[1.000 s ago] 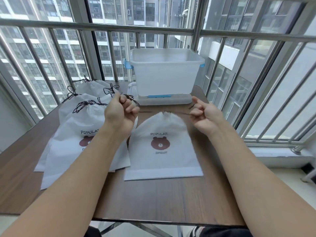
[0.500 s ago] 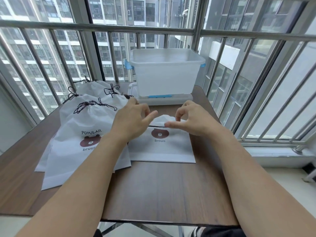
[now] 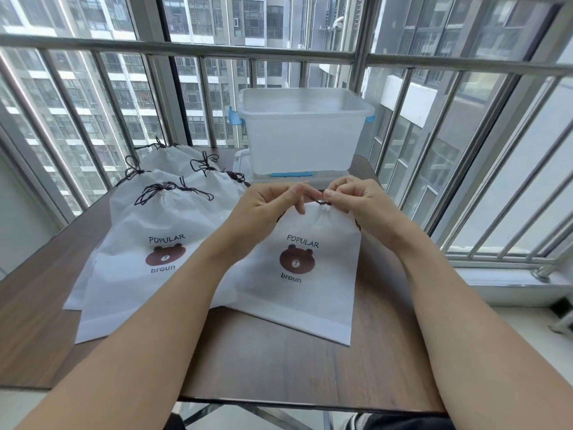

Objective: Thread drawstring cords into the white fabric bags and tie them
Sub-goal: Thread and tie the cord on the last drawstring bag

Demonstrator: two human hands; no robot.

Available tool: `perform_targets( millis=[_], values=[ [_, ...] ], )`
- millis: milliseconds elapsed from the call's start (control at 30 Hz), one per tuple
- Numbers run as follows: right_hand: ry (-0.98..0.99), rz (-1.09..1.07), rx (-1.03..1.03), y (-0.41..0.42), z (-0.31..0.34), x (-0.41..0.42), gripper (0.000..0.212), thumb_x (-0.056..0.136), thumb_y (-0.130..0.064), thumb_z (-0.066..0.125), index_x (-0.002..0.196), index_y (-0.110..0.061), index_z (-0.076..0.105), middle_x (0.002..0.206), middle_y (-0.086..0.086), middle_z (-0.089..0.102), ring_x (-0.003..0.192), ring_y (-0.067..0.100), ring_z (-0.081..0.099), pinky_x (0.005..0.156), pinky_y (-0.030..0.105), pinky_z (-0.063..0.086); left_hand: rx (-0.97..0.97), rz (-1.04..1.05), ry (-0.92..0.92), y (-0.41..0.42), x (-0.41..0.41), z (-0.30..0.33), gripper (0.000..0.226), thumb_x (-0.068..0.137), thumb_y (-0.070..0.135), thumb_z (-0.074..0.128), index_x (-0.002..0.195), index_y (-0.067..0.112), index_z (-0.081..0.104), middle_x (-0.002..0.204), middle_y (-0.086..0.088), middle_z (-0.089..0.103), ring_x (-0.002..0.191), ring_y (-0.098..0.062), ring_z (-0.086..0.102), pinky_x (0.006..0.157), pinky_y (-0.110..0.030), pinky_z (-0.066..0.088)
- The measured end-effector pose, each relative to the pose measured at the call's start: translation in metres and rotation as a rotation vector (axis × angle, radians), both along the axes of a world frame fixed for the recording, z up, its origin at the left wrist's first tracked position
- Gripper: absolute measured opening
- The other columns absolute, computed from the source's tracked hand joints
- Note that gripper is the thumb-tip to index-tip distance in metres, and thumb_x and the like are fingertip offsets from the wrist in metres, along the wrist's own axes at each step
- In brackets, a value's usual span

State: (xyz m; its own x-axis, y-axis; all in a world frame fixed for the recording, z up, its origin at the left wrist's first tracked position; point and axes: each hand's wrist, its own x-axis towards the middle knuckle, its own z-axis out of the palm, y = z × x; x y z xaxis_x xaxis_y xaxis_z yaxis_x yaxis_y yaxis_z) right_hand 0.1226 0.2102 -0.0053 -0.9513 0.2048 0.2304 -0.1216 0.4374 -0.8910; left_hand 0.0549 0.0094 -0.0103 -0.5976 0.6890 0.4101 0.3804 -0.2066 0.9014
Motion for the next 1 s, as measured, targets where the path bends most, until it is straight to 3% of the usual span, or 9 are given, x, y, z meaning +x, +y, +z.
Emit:
perform_targets(
  millis=[100,233,367,467,567,733,800,900,1000],
  values=[
    [-0.006,0.046,-0.037,-0.006,0.003,0.004,0.049,0.096,-0.023,0.068,0.055,-0.008,0.047,0.067,0.003,0.040,0.065,0.024,0.034,0.062,0.032,0.023,0.154,-0.126,-0.321,0.005,0.005,0.001,0.039,0.107,0.021,0.038,0.079,-0.001,0.054,0.101,-0.012,0.074,0.103,-0.026,0.069,0.096,-0.032,0.050],
    [-0.007,0.085,0.016,-0.020,0.004,0.006,0.049,0.097,-0.031,0.068,0.061,-0.007,0.045,0.056,-0.004,0.026,0.053,0.014,0.020,0.050,0.025,0.016,0.171,-0.071,-0.569,0.007,0.006,0.000,0.037,0.105,0.023,0.042,0.082,0.016,0.070,0.078,-0.008,0.064,0.060,-0.013,0.053,0.055,-0.021,0.043],
    [-0.071,0.140,0.051,-0.023,0.000,0.003,0.039,0.100,-0.025,0.063,0.066,-0.007,0.056,0.052,-0.008,0.039,0.048,0.006,0.028,0.050,0.020,0.023,0.028,0.129,-0.407,0.012,0.002,-0.010,0.030,0.106,0.021,0.043,0.091,0.012,0.068,0.071,-0.003,0.062,0.052,-0.014,0.038,0.044,-0.018,0.030],
    [-0.028,0.086,-0.008,-0.021,0.004,0.003,0.020,0.099,-0.023,0.065,0.091,-0.005,0.066,0.051,-0.014,0.054,0.039,0.002,0.036,0.043,0.014,0.029,-0.055,0.158,-0.311,0.012,0.003,-0.013,0.028,0.105,0.019,0.046,0.094,0.012,0.070,0.069,0.001,0.061,0.053,-0.019,0.035,0.046,-0.018,0.026],
    [0.026,0.124,0.036,-0.022,0.007,0.004,0.023,0.094,-0.014,0.068,0.115,-0.022,0.069,0.061,0.018,0.061,0.043,0.009,0.034,0.044,0.019,0.031,-0.118,0.069,-0.242,0.010,0.003,-0.013,0.028,0.106,0.018,0.044,0.098,0.004,0.067,0.072,-0.004,0.057,0.051,-0.011,0.026,0.052,-0.028,0.013],
    [0.118,0.164,0.085,-0.022,0.000,0.000,0.022,0.082,-0.002,0.068,0.096,-0.013,0.080,0.063,0.003,0.070,0.060,0.033,0.058,0.062,0.041,0.051,-0.184,0.012,-0.159,0.006,0.007,-0.010,0.031,0.107,0.017,0.041,0.087,0.005,0.062,0.065,0.006,0.051,0.052,-0.010,0.022,0.050,-0.027,0.014],
    [0.136,0.165,0.050,-0.022,0.000,0.000,0.015,0.085,0.003,0.071,0.095,-0.005,0.079,0.066,0.006,0.073,0.064,0.023,0.067,0.067,0.035,0.056,-0.185,0.007,-0.158,0.005,0.007,-0.010,0.031,0.107,0.018,0.041,0.090,0.004,0.063,0.068,0.004,0.049,0.051,-0.010,0.022,0.047,-0.023,0.016],
    [0.156,0.133,-0.021,-0.026,0.004,0.006,0.009,0.091,0.002,0.070,0.096,0.008,0.074,0.062,0.002,0.070,0.048,0.001,0.060,0.049,0.012,0.043,-0.175,-0.029,-0.231,0.005,0.005,-0.010,0.032,0.107,0.022,0.040,0.095,0.002,0.062,0.062,0.005,0.042,0.049,-0.009,0.018,0.043,-0.019,0.017],
    [0.109,0.059,-0.346,-0.036,0.004,0.005,0.011,0.098,-0.002,0.062,0.092,0.007,0.065,0.067,0.011,0.066,0.041,0.001,0.056,0.038,0.011,0.036,-0.126,-0.029,-0.317,0.010,0.005,-0.010,0.031,0.107,0.021,0.042,0.099,0.004,0.067,0.061,0.010,0.049,0.051,-0.008,0.024,0.044,-0.017,0.022]
  ],
)
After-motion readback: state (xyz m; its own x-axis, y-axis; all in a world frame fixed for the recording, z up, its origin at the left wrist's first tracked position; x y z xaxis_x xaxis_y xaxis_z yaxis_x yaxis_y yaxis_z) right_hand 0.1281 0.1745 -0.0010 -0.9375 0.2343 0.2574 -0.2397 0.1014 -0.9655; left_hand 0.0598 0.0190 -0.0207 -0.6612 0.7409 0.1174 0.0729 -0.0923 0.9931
